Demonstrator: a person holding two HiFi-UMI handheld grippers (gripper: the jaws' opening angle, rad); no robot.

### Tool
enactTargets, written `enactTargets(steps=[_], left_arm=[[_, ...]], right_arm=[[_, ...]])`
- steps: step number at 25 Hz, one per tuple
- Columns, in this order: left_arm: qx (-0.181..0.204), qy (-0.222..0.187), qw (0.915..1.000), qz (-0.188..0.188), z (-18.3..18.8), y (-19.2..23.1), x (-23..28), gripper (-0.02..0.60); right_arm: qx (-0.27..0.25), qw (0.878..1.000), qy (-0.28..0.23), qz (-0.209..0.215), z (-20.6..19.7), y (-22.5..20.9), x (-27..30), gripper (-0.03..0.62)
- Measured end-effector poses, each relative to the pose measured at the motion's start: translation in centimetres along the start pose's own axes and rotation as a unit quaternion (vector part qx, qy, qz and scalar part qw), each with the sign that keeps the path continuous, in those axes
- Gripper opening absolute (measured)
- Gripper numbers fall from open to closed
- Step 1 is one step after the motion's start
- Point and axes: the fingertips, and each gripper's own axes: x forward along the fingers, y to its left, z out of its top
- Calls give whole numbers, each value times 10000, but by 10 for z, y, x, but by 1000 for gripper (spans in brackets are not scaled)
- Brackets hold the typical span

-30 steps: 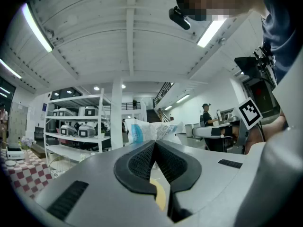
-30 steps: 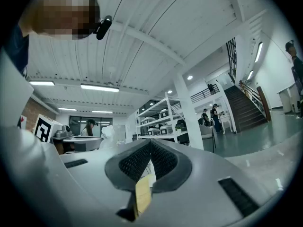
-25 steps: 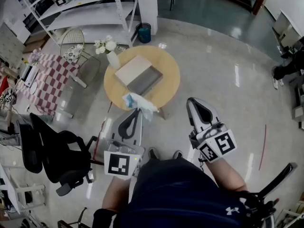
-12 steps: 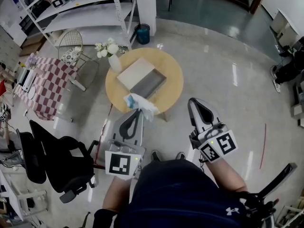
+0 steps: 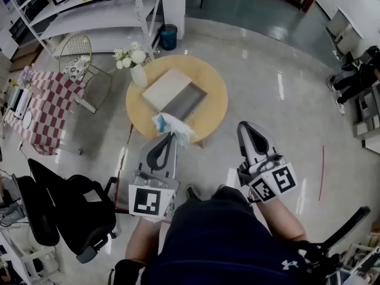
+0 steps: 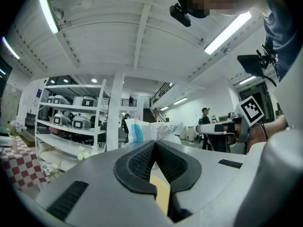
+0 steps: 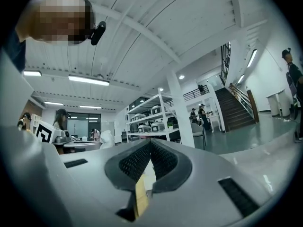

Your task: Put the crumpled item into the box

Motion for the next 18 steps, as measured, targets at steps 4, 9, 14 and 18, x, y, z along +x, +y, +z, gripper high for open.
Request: enactTargets(steps=[4, 9, 14, 18], left_arm=[[-108, 2, 9999, -64, -6, 10, 4, 17], [-210, 31, 9997, -103, -11, 17, 12, 17], [-131, 130, 9998, -121, -16, 22, 23, 17], [-102, 174, 9998, -56, -14, 25, 38, 17]], right_arm=[[-22, 9998, 128, -122, -4, 0, 3, 2], [3, 9995, 224, -222, -7, -4, 9, 2], [122, 9993, 273, -234, -15, -14, 18, 2], [220, 9993, 226, -193, -16, -27, 29, 2]])
